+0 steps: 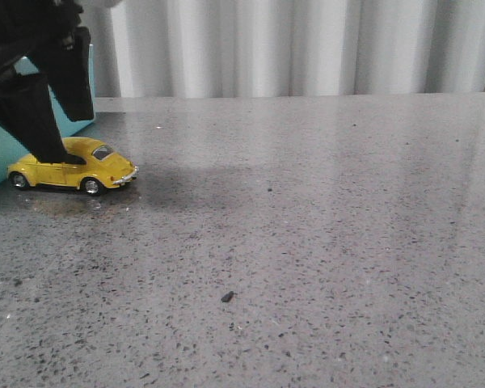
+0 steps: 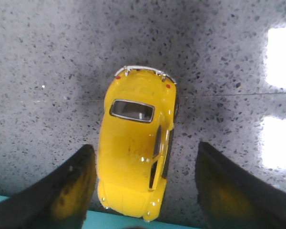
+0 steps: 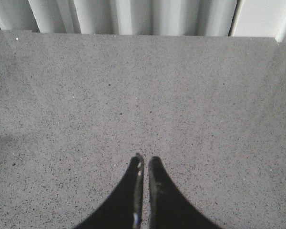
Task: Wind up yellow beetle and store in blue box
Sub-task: 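Lower the left gripper around the beetle and close on it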
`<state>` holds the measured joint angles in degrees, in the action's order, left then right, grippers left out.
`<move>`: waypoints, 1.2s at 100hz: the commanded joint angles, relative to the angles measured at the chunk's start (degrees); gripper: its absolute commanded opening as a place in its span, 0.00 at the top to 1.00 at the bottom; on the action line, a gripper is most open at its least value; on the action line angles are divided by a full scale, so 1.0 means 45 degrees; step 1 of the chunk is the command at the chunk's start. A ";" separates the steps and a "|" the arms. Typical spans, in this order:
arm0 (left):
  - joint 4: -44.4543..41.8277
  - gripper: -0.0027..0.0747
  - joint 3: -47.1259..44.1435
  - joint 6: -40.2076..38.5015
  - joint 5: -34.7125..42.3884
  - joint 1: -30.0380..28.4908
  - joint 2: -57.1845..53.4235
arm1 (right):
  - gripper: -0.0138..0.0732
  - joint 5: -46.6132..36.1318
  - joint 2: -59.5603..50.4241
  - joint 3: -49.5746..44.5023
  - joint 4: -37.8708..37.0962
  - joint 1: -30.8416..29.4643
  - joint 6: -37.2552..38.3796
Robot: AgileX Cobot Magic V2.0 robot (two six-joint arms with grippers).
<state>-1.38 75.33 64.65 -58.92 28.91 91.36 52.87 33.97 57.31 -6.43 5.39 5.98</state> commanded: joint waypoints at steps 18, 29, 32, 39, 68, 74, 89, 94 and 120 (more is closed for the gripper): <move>-0.0614 0.42 0.0321 0.0010 0.0505 0.0102 0.0199 | 0.89 -0.1017 0.0051 0.0227 -0.0073 -0.0043 -0.0006; -0.0644 0.42 0.0321 0.0010 0.1048 0.0102 0.0384 | 0.89 -0.1017 0.0051 0.0227 -0.0073 -0.0043 -0.0006; -0.0644 0.42 0.0321 0.0010 0.1185 0.0102 0.0400 | 0.89 -0.1017 0.0051 0.0227 -0.0073 -0.0043 -0.0006; -0.0644 0.42 0.0346 0.0010 0.1489 0.0102 0.0400 | 0.89 -0.1017 0.0051 0.0227 -0.0073 -0.0043 -0.0006; -0.0644 0.42 0.0321 0.0010 0.1347 0.0102 0.0517 | 0.89 -0.1041 0.0051 0.0227 -0.0073 -0.0043 -0.0006; -0.0621 0.42 0.0321 0.0010 0.1168 0.0102 0.0605 | 0.89 -0.1041 0.0051 0.0227 -0.0073 -0.0043 -0.0006; -0.0621 0.42 0.0321 0.0010 0.0681 0.0102 0.0904 | 0.89 -0.1041 0.0051 0.0227 -0.0073 -0.0043 -0.0006; -0.0621 0.42 0.0321 0.0010 0.0595 0.0102 0.0994 | 0.89 -0.1041 0.0051 0.0227 -0.0073 -0.0043 -0.0006; -0.0621 0.44 0.0345 0.0010 0.0545 0.0102 0.1040 | 0.89 -0.1064 0.0051 0.0227 -0.0073 -0.0043 -0.0006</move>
<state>-4.32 75.33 64.77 -56.42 28.91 97.67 52.66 33.97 57.08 -6.43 5.39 6.08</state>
